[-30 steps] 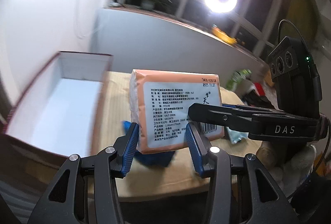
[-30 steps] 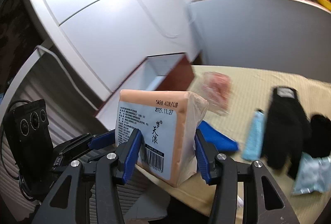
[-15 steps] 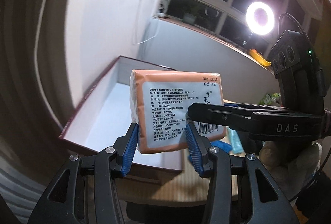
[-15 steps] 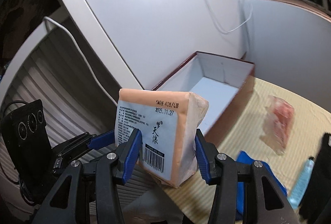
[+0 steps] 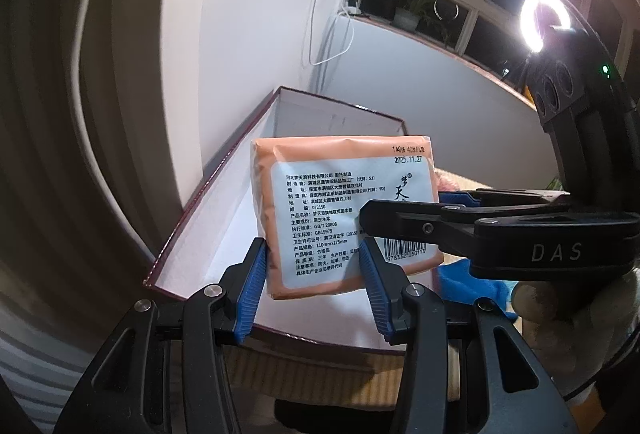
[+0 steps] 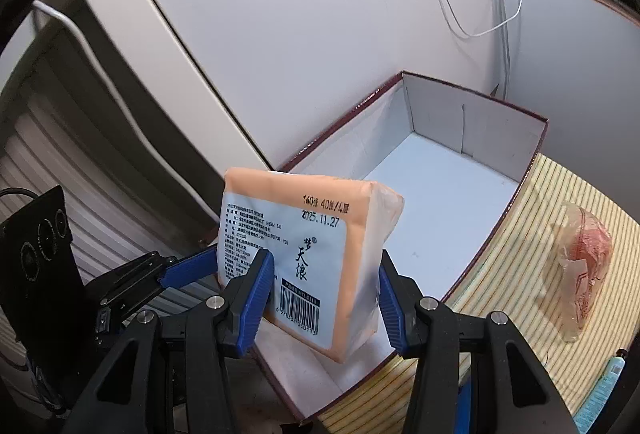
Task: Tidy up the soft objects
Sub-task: 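Lift the tissue packet with the right tool and lower it into the shoebox, then open the right tool and move it back over the blue towel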
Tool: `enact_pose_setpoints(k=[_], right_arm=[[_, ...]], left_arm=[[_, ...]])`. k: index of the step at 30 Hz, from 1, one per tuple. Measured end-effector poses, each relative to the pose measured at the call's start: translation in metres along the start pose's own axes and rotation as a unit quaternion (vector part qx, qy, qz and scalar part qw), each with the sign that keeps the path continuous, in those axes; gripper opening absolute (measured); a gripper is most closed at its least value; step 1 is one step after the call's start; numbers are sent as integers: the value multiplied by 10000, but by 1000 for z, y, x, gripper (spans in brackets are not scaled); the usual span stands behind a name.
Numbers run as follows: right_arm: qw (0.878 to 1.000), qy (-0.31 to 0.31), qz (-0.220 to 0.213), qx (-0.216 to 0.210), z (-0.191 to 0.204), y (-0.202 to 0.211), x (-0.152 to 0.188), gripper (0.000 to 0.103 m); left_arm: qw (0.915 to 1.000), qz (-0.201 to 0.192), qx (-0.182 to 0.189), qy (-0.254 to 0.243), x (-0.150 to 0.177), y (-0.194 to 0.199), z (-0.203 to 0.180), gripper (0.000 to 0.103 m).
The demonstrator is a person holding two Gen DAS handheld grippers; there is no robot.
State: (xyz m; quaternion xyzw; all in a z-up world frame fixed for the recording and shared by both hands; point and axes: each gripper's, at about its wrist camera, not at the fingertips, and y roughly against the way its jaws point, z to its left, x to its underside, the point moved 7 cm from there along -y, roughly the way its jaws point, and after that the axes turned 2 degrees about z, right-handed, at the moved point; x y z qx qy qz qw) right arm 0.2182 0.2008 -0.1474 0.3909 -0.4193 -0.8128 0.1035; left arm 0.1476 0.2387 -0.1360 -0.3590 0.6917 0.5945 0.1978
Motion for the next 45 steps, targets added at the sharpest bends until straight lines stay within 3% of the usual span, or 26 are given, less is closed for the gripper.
enact_pose_setpoints(k=[10, 22, 33, 39, 45], right_arm=[[9991, 183, 37, 371, -8, -7, 0, 48], [9978, 161, -216, 603, -21, 21, 6, 56], [9926, 55, -605, 1052, -49, 74, 39, 59], [9891, -32, -1019, 1065, -66, 114, 69, 59], [9834, -59, -1199, 1359, -80, 144, 99, 59]], left_arm=[[9981, -74, -504, -334, -2, -2, -1, 45], [9977, -154, -566, -351, 3, 9, -6, 46], [9979, -300, -321, -468, 11, 28, -38, 46], [9977, -365, -135, -560, 22, 39, -61, 46], [9974, -355, 40, -632, 34, 43, -82, 50]])
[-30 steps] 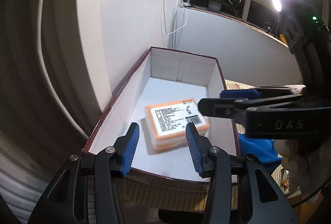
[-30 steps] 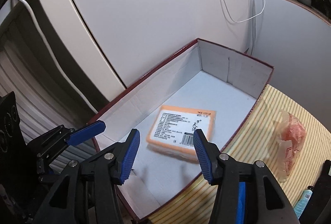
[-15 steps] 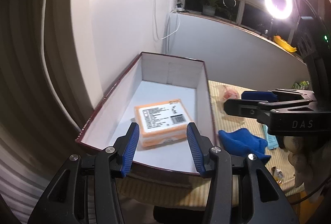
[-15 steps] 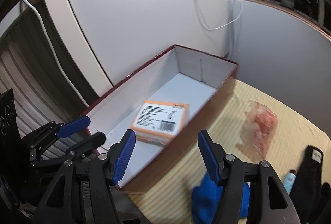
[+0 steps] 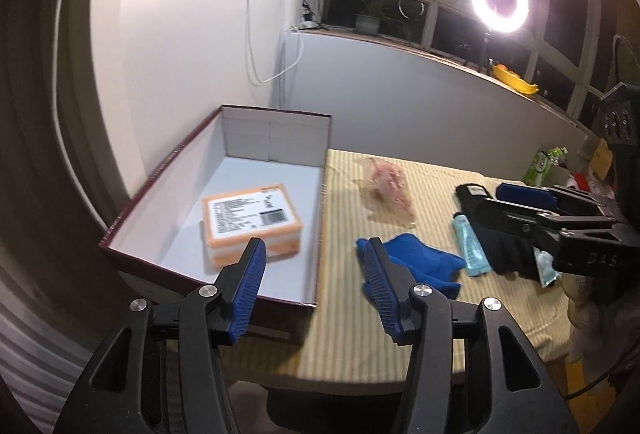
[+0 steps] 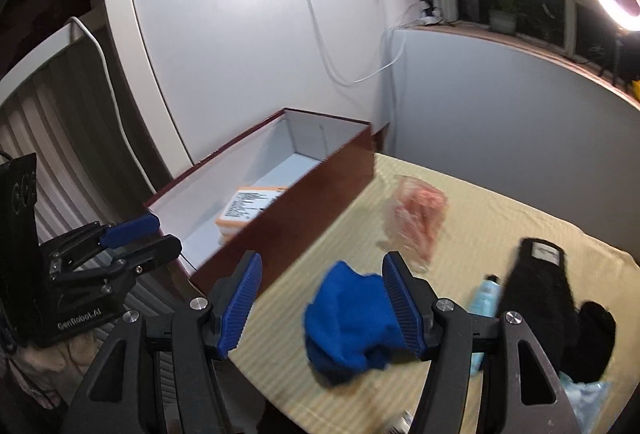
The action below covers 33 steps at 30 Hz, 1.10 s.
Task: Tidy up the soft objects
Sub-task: 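Open the right tool and move it back over the blue towel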
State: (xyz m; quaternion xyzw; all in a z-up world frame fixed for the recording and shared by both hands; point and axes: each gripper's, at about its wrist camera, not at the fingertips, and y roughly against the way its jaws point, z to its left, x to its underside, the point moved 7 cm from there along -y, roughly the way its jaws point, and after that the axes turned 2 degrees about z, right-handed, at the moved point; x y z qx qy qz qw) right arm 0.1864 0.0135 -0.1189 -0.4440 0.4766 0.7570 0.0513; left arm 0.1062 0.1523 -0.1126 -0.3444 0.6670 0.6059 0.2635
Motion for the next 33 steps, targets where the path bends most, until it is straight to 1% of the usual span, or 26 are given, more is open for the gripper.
enact_pose_setpoints(k=[6, 8, 10, 15, 16, 18, 24, 27, 30, 33], right_arm=[[9996, -227, -140, 108, -27, 40, 22, 59], [9991, -343, -186, 156, -40, 53, 30, 59], [9987, -458, -176, 155, -54, 62, 37, 59], [9962, -869, -46, 24, -86, 78, 52, 62], [9958, -921, -24, -8, -92, 80, 53, 62], [9953, -961, 55, -107, -99, 79, 56, 62], [9920, -1117, 309, -504, -111, 68, 59, 62], [9902, -1143, 477, -642, -111, 57, 59, 62], [9897, -1109, 637, -648, -110, 44, 60, 62], [9881, -1082, 762, -783, -107, 31, 59, 62]], left_arm=[[9998, -2, 188, 14, 10, 7, -14, 51], [9997, 4, 233, 15, 14, 9, -18, 53], [9995, 29, 309, 15, 18, 10, -25, 57], [9980, 164, 613, 8, 28, 7, -46, 57], [9977, 193, 655, 9, 30, 6, -50, 59], [9970, 257, 729, 15, 35, 2, -58, 61], [9942, 554, 926, 46, 54, -16, -77, 61], [9932, 682, 939, 95, 62, -25, -81, 61], [9927, 753, 935, 125, 66, -30, -80, 61], [9923, 838, 907, 116, 69, -38, -82, 61]])
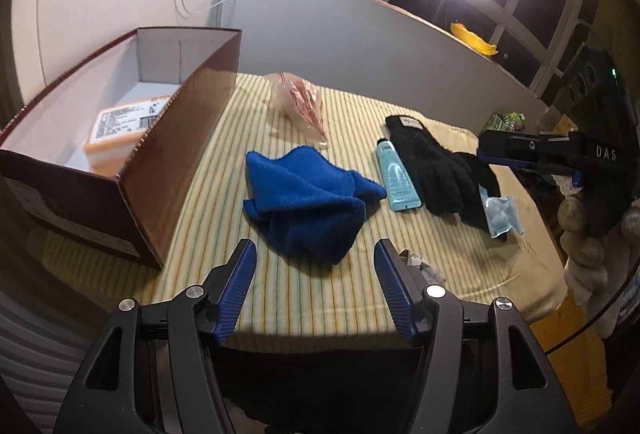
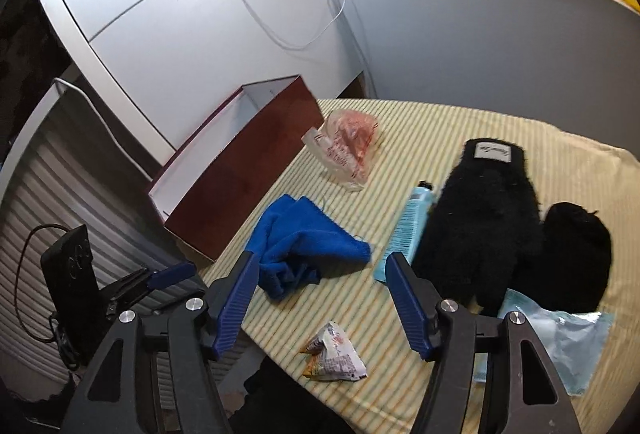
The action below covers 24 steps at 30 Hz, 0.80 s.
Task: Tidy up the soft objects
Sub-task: 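Open the right tool and move it back over the blue towel, then close the right tool on the blue towel and lift it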
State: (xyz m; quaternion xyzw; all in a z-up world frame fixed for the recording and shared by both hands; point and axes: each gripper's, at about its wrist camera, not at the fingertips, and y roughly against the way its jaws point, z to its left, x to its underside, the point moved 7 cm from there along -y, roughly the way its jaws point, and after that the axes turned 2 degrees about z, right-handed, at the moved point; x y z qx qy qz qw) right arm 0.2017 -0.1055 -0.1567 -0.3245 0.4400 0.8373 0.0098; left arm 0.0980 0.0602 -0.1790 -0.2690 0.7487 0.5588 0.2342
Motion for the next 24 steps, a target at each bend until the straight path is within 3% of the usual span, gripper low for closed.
enact_pose_setpoints(k=[9, 18, 24], right_arm=[[9976, 233, 622, -193, 15, -56, -10, 62], [9916, -162, 1188, -489, 17, -122, -17, 62], [9891, -141, 1409, -413, 19, -145, -14, 62]], left_arm=[[9997, 190, -16, 176, 2, -31, 6, 61], [9988, 361, 55, 316, 1, -58, 12, 61], [9981, 408, 158, 443, -3, -70, 14, 61]])
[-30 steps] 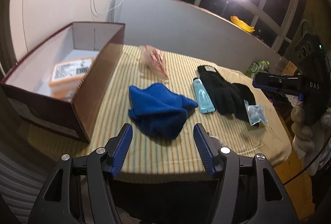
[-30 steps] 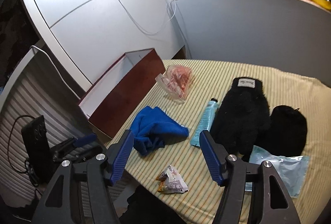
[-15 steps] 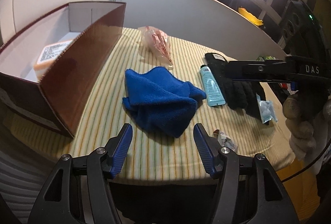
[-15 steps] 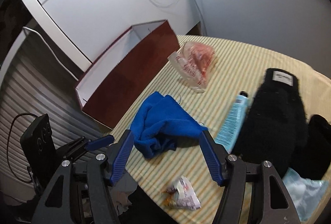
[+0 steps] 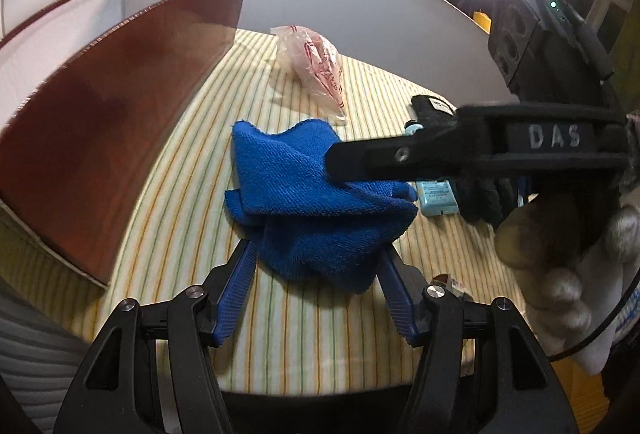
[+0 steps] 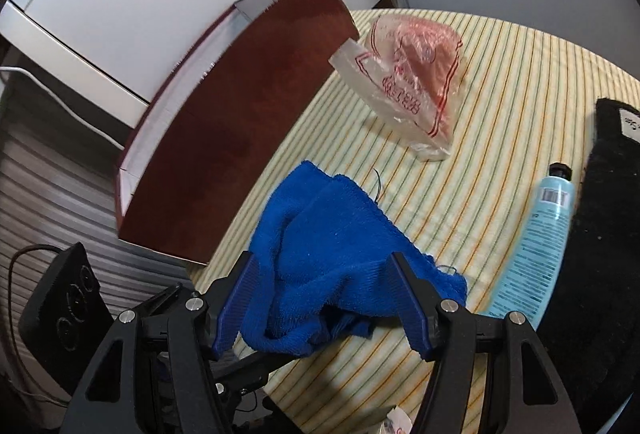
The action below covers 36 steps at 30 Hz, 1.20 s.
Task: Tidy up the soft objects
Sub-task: 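Close the right tool on the blue towel and lift it, then carry the blue towel into the shoebox and release it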
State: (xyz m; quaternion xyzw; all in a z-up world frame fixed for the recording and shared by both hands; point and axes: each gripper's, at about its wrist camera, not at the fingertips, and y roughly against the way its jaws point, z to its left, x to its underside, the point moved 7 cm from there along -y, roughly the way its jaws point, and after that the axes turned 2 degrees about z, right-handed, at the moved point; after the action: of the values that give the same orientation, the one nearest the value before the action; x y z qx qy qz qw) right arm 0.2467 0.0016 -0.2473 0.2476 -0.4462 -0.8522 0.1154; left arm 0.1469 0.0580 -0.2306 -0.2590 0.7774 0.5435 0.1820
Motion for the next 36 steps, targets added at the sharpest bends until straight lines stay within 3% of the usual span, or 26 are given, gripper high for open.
enact_pose_setpoints(k=[6, 9, 13, 18, 22, 36], right_arm=[[9998, -78, 145, -80, -1, -14, 3, 62], [9997, -87, 200, -135, 3, -21, 3, 61], [9992, -50, 289, -268, 9, -24, 8, 50], [9988, -107, 256, -399, 18, -25, 9, 38], [9986, -77, 188, -492, 24, -11, 13, 33], [9969, 545, -453, -344, 87, 55, 3, 33]], left_arm=[[9998, -7, 157, 102, -6, -6, -3, 60], [9996, -16, 264, 111, -6, -6, -6, 51], [9993, -51, 359, 117, -8, -7, -8, 41], [9988, -128, 439, 146, -11, -1, -10, 38], [9983, -251, 510, 122, -13, 11, -15, 37], [9924, -1010, 619, -333, -45, 85, -30, 37]])
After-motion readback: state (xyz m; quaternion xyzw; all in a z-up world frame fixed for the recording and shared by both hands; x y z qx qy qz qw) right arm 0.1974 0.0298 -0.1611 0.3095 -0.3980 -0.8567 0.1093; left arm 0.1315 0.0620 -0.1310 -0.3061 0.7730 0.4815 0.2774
